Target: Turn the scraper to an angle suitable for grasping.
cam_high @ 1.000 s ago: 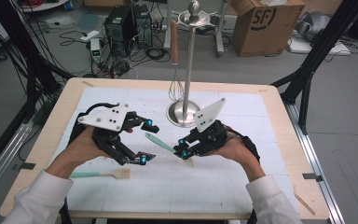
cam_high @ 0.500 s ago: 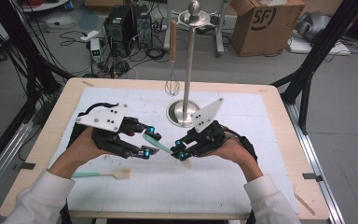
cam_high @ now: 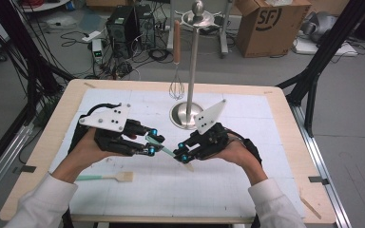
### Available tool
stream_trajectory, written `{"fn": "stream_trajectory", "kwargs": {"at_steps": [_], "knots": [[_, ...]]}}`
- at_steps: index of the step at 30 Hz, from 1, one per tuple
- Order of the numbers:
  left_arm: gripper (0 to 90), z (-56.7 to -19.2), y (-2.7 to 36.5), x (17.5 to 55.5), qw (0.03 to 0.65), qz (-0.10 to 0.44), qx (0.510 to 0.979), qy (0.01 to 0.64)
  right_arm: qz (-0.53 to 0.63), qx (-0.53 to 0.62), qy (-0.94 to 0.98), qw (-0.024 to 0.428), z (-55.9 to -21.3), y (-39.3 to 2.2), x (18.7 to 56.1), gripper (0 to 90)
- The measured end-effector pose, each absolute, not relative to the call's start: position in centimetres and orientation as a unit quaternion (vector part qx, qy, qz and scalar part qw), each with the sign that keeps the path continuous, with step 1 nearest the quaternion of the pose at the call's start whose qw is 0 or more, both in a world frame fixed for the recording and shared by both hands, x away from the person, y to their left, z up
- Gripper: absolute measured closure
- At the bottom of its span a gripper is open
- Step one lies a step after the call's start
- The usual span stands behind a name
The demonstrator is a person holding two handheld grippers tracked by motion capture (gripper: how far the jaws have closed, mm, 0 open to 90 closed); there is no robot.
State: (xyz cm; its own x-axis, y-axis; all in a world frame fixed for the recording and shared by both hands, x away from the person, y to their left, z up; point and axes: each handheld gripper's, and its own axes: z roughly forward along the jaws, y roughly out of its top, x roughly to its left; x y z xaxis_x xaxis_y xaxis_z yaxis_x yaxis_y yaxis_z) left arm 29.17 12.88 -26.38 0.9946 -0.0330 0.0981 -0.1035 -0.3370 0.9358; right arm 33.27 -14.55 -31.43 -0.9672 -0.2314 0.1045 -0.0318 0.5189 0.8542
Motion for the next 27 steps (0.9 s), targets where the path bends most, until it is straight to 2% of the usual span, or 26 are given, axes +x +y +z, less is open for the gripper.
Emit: {"fn": "stream_trajectory", "kwargs": {"at_steps": [9, 15, 19, 23, 27], "knots": [[75.1, -26.24, 13.0, 29.23, 0.576, 0.041, 0.816, -0.037, -0.492, 0.065, -0.863, 0.093, -31.36, -14.63, 33.29, 77.9], [75.1, -26.25, 12.86, 29.25, 0.58, 0.038, 0.813, -0.03, -0.497, 0.059, -0.862, 0.082, -31.35, -14.5, 33.21, 65.4], [75.2, -26.23, 12.88, 29.3, 0.577, 0.041, 0.815, -0.024, -0.497, 0.047, -0.863, 0.075, -31.4, -14.59, 33.24, 51.4], [75.2, -26.08, 13.1, 29.34, 0.578, 0.047, 0.815, -0.011, -0.507, 0.01, -0.86, 0.057, -31.36, -14.79, 33.23, 18.6], [75.3, -25.91, 13.38, 29.54, 0.579, 0.045, 0.814, 0.009, -0.513, -0.023, -0.858, 0.022, -31.3, -15.09, 33.29, 4.4]]}}
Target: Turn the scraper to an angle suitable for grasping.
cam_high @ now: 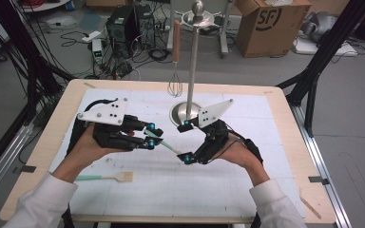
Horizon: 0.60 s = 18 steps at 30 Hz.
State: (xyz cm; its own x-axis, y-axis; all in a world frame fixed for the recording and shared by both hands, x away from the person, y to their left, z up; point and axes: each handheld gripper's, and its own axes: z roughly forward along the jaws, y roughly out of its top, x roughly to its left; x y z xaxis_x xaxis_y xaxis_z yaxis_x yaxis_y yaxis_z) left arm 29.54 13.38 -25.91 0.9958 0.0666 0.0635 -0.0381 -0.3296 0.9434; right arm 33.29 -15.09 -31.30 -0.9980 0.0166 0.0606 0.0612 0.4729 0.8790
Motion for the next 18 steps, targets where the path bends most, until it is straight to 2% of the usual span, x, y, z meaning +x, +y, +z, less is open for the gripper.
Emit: {"fn": "stream_trajectory", "kwargs": {"at_steps": [18], "knots": [[75.3, -24.8, 13.6, 29.7, 0.558, 0.079, 0.824, 0.055, -0.527, -0.044, -0.848, -0.027, -30.5, -16.8, 33.1, 2.1]]}}
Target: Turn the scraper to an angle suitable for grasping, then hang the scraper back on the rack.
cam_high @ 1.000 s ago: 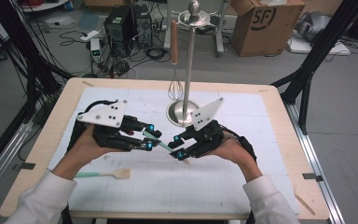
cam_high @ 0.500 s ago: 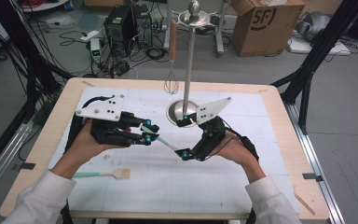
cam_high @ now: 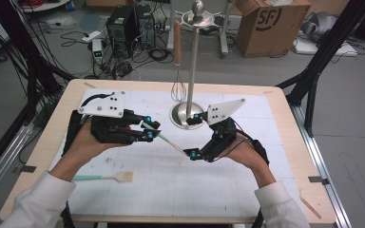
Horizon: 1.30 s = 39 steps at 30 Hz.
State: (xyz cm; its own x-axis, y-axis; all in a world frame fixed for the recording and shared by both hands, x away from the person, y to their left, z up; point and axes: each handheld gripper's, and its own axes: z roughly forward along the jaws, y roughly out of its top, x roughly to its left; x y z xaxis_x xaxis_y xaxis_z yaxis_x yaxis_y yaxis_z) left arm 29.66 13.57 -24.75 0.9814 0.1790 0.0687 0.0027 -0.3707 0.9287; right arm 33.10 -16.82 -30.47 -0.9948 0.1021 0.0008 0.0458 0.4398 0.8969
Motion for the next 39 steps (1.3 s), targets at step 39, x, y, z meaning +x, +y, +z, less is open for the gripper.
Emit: {"fn": "stream_trajectory", "kwargs": {"at_steps": [39], "knots": [[75.4, -23.7, 11.0, 30.0, 0.535, 0.082, 0.835, 0.101, 0.543, 0.039, 0.837, 0.054, -30.0, -15.8, 32.5, 5.8]]}}
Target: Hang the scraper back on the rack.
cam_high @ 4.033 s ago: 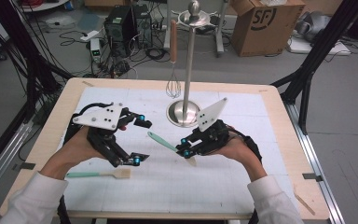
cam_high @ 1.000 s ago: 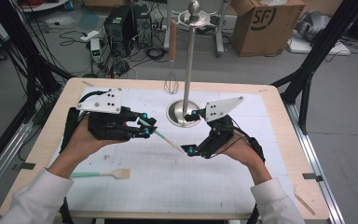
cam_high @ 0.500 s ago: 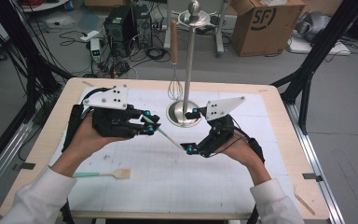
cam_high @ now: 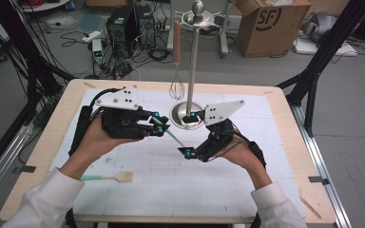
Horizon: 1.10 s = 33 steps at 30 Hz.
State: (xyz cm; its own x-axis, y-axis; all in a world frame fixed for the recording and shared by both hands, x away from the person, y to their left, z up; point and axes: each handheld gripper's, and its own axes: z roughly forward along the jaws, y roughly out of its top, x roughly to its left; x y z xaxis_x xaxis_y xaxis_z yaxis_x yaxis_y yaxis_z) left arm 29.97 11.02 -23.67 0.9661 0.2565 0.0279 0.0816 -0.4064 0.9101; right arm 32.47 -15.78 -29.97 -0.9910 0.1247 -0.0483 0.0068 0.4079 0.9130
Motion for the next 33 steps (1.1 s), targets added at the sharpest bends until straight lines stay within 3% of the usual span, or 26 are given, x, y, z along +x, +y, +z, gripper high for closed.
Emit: {"fn": "stream_trajectory", "kwargs": {"at_steps": [3, 9, 12, 20, 24, 31, 33], "knots": [[75.4, -23.6, 10.8, 30.0, 0.535, 0.082, 0.835, 0.103, 0.54, 0.039, 0.839, 0.055, -30.1, -15.5, 32.5, 6.2], [75.3, -23.6, 10.8, 30.0, 0.534, 0.085, 0.835, 0.104, 0.542, 0.031, 0.838, 0.056, -30.1, -15.0, 32.2, 19.3], [75.3, -23.6, 10.7, 30.0, 0.534, 0.085, 0.835, 0.102, 0.551, 0.031, 0.832, 0.051, -30.0, -14.8, 32.1, 33.6], [75.3, -23.6, 10.7, 30.0, 0.534, 0.08, 0.835, 0.103, 0.548, 0.029, 0.835, 0.051, -29.9, -14.6, 31.9, 59.3], [75.4, -23.7, 10.5, 30.1, 0.534, 0.07, 0.836, 0.1, 0.542, 0.027, 0.837, 0.061, -29.8, -14.5, 31.8, 80.2], [78.1, -23.8, 10.7, 30.1, 0.542, 0.069, 0.833, 0.09, 0.536, 0.013, 0.842, 0.058, -29.7, -14.4, 31.7, 84.9], [74.2, -23.9, 10.8, 30.1, 0.542, 0.078, 0.833, 0.081, 0.537, 0.011, 0.842, 0.048, -29.6, -14.6, 31.9, 85.2]]}}
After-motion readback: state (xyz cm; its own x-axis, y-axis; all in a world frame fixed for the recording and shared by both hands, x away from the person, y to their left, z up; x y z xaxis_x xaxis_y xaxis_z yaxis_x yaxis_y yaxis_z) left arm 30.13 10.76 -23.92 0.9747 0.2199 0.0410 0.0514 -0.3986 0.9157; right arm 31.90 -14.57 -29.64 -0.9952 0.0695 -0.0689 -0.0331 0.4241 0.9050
